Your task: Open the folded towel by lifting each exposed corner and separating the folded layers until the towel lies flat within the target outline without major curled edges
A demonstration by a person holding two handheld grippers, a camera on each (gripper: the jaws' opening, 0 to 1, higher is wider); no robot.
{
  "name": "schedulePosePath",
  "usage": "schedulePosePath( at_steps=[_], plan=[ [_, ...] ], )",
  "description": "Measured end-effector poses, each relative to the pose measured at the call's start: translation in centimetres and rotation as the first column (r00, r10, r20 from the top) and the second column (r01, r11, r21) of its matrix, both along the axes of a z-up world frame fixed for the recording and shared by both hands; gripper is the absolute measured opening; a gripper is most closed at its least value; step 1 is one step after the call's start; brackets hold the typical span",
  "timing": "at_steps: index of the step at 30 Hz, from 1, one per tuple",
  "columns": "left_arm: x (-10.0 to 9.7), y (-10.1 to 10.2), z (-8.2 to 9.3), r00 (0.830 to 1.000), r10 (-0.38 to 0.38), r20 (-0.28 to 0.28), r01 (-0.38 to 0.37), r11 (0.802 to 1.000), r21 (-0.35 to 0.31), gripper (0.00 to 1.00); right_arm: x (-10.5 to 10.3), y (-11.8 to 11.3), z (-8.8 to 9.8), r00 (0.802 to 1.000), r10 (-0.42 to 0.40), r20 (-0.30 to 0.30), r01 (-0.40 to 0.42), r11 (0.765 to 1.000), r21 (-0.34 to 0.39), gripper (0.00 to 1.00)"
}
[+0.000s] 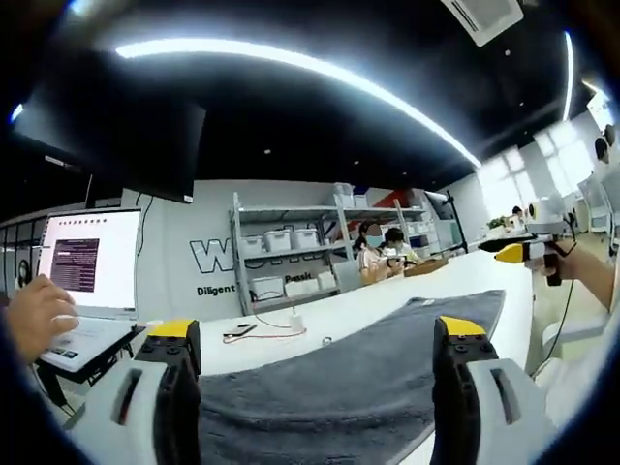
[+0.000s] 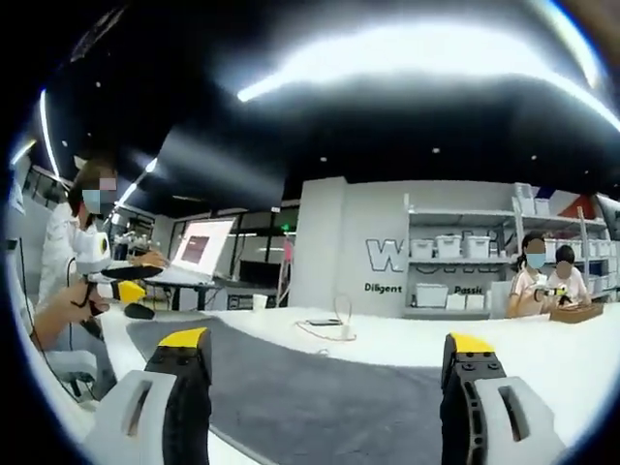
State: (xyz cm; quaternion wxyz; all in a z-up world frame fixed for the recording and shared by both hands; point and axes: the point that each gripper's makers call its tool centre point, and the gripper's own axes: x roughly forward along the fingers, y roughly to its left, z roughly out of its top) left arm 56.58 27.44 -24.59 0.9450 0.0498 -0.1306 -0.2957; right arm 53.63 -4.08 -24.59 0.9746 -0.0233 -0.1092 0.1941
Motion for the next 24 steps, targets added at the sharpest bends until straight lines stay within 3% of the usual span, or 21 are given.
schedulePosePath(
  at_steps=[4, 13, 24],
  plan=[
    [0.5, 0.2, -0.1, 1.000, 0.003, -0.008, -0.003, 1.000, -0.009, 0.98, 0.3, -0.8, 0.3, 0.999, -0.033, 0.017, 0.034, 0.999, -0.037, 0.99],
    [1.2, -0.1, -0.4, 1.000, 0.010, -0.007, -0.010, 1.000, 0.008, 0.97, 1.1, -1.3, -0.3, 0.999, -0.040, -0.006, 0.040, 0.999, -0.034, 0.98],
    [0.4, 0.1, -0.3, 1.000, 0.009, -0.004, -0.009, 1.000, 0.005, 0.97, 0.7, -1.7, -0.4, 0.998, -0.052, -0.018, 0.051, 0.998, -0.030, 0.94]
  ],
)
